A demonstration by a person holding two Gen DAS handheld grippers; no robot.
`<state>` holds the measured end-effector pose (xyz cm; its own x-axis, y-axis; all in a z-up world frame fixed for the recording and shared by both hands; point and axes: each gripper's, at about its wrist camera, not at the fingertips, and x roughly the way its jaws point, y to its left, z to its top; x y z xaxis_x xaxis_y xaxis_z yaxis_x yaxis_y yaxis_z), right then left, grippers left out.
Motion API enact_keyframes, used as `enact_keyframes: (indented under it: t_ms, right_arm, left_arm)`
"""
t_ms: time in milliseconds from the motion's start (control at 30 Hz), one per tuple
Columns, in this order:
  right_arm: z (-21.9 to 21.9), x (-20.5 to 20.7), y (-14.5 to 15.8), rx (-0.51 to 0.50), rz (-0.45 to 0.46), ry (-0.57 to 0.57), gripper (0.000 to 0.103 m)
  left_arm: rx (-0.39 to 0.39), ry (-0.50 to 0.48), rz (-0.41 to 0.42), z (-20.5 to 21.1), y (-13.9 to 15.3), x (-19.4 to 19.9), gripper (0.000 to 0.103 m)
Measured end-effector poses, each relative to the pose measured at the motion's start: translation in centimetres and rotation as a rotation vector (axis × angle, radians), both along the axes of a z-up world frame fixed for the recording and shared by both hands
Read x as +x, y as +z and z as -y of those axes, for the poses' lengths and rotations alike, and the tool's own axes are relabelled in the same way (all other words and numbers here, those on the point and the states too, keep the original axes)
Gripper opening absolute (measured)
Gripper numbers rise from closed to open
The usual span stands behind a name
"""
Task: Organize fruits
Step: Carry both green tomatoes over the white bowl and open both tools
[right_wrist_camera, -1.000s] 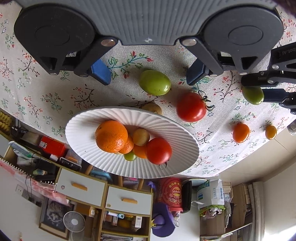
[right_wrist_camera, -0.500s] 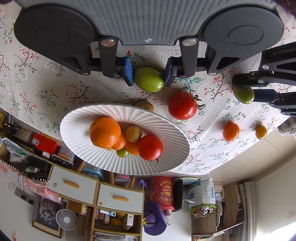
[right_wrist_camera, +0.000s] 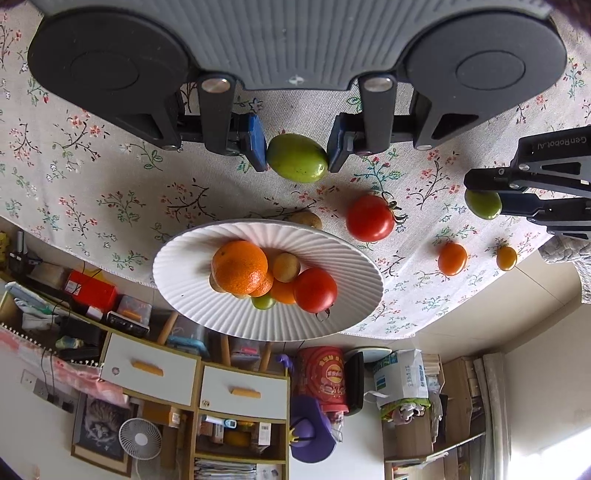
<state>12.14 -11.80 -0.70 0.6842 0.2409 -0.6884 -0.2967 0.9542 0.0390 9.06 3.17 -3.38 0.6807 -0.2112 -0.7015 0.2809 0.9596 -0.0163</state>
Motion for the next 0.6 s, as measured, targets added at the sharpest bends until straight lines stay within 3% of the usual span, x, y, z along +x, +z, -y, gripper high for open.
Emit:
enact_keyframes:
  t_ms: [600]
  right_arm:
    - [3.9,-0.1,3.4,0.103,0.100,-0.078,0.032]
  left_arm:
    - [-0.073,-0.017,0.028,0.5,2.6,0.1,0.027]
